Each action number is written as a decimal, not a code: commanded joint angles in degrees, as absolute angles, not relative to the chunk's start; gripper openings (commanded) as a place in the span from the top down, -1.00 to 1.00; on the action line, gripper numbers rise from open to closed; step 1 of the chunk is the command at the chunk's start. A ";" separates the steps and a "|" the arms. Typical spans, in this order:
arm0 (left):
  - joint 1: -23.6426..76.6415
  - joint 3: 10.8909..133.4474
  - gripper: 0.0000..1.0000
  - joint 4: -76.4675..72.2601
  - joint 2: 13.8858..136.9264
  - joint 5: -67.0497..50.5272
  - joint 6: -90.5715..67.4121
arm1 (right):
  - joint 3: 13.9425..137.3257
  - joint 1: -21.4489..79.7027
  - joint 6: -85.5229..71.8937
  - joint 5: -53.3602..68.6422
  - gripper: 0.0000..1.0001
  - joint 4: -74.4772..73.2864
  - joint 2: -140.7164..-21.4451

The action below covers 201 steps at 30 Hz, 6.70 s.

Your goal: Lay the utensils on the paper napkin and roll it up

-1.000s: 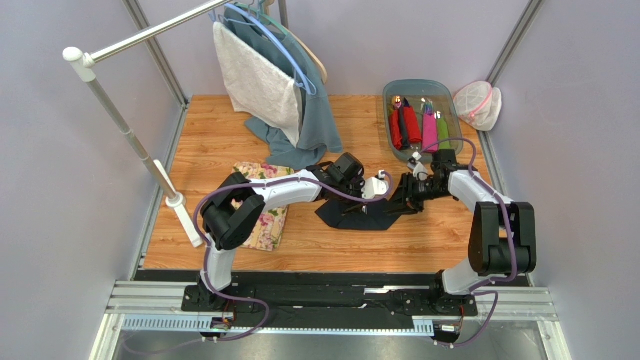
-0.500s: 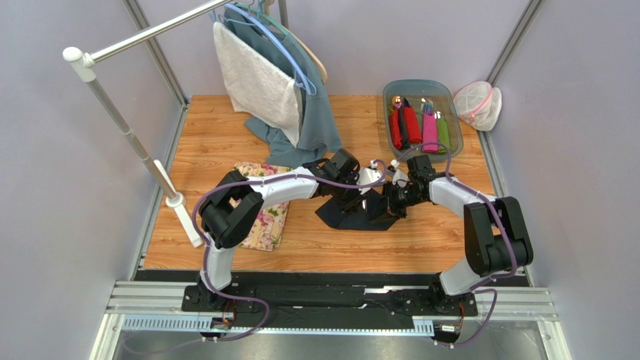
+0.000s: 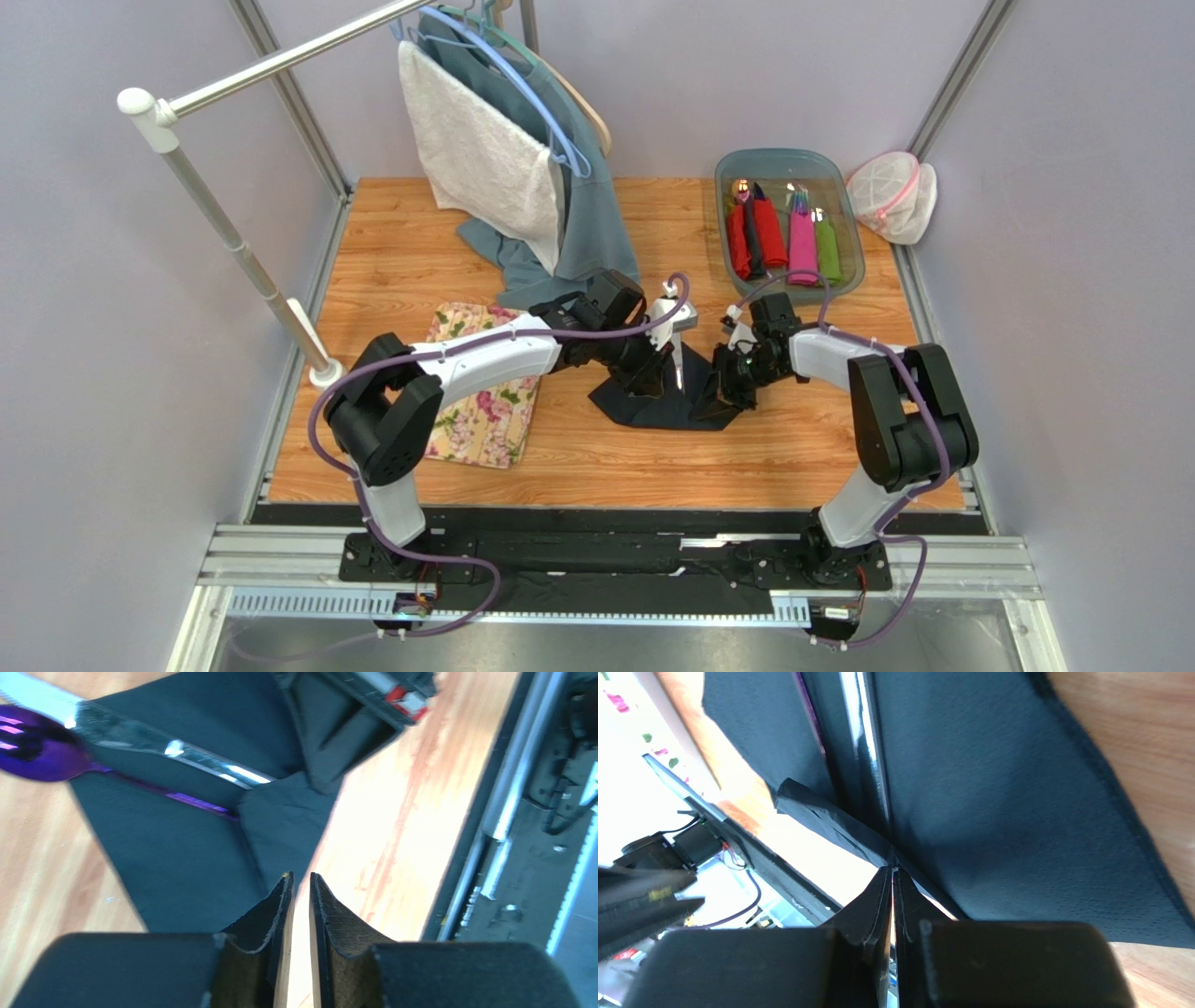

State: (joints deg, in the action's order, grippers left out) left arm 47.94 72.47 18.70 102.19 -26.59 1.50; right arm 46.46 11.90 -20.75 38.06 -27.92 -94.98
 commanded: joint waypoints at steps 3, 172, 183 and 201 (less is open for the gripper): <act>48.16 73.65 0.66 16.35 105.19 -31.38 -5.43 | 48.60 12.22 -20.30 34.63 0.87 -26.19 -95.98; 43.24 71.02 0.72 15.38 111.18 -34.72 -17.49 | 58.36 13.18 -24.61 40.25 0.88 -30.67 -103.89; 43.24 73.12 0.88 15.56 115.05 -34.89 -18.81 | 59.24 15.82 -26.28 40.34 0.88 -30.76 -101.25; 42.80 71.37 1.00 14.41 114.79 -35.24 -19.60 | 61.61 18.54 -27.77 40.08 0.99 -30.50 -103.01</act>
